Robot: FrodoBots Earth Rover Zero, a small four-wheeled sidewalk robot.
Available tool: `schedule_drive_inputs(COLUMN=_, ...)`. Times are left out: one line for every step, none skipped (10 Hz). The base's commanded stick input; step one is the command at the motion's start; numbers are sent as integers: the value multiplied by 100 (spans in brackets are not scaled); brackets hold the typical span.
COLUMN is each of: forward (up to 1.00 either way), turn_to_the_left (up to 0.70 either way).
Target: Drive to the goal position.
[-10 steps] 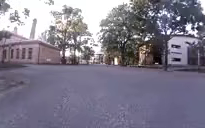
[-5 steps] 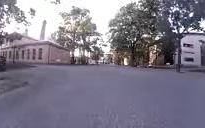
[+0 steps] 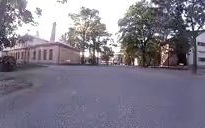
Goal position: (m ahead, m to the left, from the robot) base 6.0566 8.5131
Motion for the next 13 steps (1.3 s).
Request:
schedule_drive_inputs(forward=70, turn_to_the_left=17)
schedule_drive_inputs(forward=70, turn_to_the_left=3)
schedule_drive_inputs(forward=70, turn_to_the_left=0)
schedule_drive_inputs(forward=70, turn_to_the_left=0)
schedule_drive_inputs(forward=70, turn_to_the_left=3)
schedule_drive_inputs(forward=70, turn_to_the_left=34)
schedule_drive_inputs(forward=70, turn_to_the_left=35)
schedule_drive_inputs(forward=70, turn_to_the_left=35)
schedule_drive_inputs(forward=70, turn_to_the_left=35)
schedule_drive_inputs(forward=70, turn_to_the_left=35)
schedule_drive_inputs(forward=70, turn_to_the_left=35)
schedule_drive_inputs(forward=70, turn_to_the_left=35)
schedule_drive_inputs(forward=70, turn_to_the_left=35)
